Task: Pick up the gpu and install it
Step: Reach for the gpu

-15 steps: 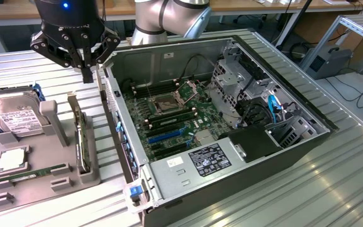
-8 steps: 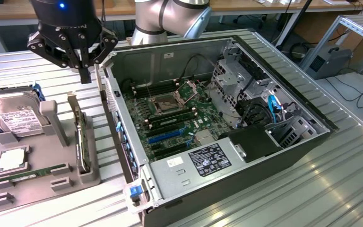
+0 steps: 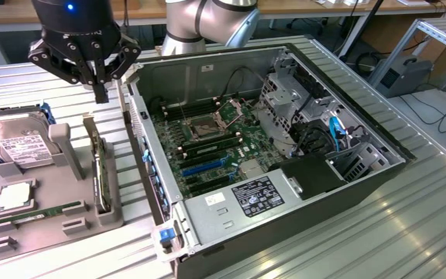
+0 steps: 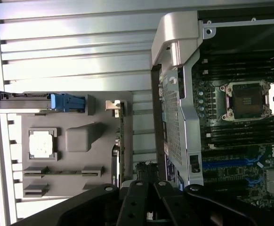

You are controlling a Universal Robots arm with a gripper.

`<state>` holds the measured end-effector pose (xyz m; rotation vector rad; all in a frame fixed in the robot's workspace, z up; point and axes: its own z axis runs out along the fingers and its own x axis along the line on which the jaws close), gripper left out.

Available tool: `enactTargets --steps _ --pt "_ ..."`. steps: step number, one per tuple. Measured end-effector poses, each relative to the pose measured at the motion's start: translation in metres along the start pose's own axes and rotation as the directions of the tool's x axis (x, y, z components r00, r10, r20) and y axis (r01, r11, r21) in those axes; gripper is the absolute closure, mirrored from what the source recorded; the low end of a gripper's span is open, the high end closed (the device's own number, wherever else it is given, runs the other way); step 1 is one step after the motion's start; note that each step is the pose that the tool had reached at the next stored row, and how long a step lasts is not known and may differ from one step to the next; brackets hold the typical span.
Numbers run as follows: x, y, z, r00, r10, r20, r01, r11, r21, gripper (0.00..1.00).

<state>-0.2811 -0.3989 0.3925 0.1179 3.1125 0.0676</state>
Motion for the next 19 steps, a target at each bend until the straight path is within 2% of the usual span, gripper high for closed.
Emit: enactTargets --steps 19 --pt "0.0104 -0.001 0.0 1.0 0.0 0.0 0.0 1.0 0.0 0.89"
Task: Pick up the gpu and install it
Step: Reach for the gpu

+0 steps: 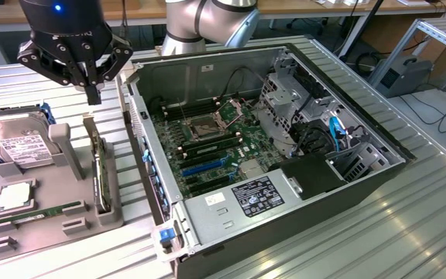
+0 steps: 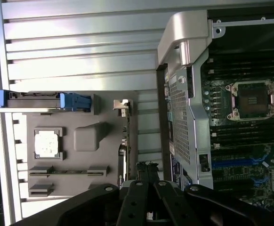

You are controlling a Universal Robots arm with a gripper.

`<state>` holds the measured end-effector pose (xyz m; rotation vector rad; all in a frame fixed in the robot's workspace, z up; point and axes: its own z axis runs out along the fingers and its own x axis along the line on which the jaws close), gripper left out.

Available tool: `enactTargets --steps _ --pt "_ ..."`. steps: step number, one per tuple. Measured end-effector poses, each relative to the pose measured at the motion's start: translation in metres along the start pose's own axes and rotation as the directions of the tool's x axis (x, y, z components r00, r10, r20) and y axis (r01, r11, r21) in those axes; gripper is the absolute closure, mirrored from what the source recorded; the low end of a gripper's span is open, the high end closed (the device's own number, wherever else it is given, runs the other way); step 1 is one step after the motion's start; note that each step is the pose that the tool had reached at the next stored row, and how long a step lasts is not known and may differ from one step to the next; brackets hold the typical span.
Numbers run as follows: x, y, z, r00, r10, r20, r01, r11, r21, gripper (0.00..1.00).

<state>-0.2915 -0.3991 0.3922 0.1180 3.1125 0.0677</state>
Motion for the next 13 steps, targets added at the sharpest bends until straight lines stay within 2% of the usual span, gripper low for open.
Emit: enactTargets --steps 13 --pt "0.0102 -0.0009 -0.0002 1.0 0.0 -0.0001 0.0 1.0 0.0001 0.89"
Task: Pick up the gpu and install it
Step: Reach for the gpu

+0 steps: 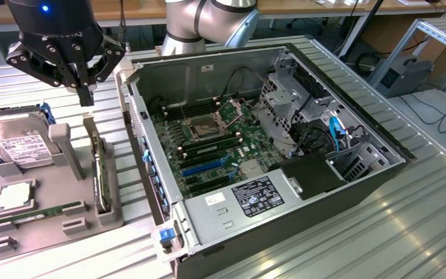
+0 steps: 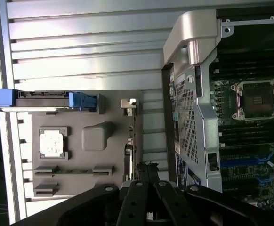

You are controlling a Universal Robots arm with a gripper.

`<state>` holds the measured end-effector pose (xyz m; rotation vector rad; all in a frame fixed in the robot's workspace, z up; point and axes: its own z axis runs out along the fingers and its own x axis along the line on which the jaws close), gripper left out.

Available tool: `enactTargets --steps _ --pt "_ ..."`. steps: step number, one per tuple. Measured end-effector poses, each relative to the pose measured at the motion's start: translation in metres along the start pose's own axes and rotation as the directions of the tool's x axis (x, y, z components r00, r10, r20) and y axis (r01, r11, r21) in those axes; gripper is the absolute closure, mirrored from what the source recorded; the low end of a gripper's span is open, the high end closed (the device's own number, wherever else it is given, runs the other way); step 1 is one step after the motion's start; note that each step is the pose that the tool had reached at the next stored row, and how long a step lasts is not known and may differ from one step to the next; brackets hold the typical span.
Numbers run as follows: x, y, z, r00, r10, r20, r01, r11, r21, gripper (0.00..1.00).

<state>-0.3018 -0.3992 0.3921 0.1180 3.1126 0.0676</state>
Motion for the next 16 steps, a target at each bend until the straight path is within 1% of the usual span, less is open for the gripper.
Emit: enactTargets --steps 12,16 --pt "0.011 -0.0009 0.0001 1.0 0.0 0.0 0.0 1.0 0.0 0.89" --pt "0.013 -0.0032 -0.0001 1.0 0.0 0.0 0.0 1.0 -0.0001 0.89"
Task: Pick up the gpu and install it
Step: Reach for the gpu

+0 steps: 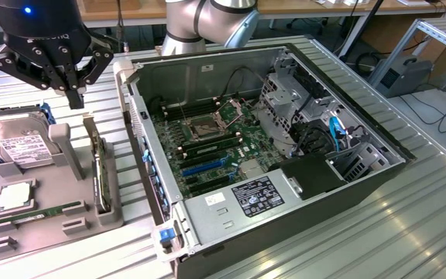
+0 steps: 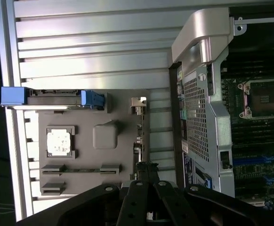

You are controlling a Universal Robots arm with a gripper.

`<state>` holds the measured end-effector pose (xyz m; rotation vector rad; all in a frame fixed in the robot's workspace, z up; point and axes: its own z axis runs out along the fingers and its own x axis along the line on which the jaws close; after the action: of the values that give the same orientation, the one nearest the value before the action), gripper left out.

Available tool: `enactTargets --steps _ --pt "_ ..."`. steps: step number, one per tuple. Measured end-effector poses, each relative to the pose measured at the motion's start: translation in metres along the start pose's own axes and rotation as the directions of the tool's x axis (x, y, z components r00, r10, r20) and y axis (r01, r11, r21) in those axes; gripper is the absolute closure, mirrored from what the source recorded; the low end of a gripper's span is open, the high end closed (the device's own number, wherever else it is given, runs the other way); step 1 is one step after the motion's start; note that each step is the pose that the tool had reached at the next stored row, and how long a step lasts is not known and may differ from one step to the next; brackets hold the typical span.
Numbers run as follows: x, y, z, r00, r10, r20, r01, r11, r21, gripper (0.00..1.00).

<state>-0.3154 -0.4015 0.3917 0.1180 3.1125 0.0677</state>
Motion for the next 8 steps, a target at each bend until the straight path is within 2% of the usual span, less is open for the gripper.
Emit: enactTargets --steps 8 --pt "0.0014 -0.0064 -0.0003 1.0 0.0 0.0 0.0 1.0 0.0 0.89"
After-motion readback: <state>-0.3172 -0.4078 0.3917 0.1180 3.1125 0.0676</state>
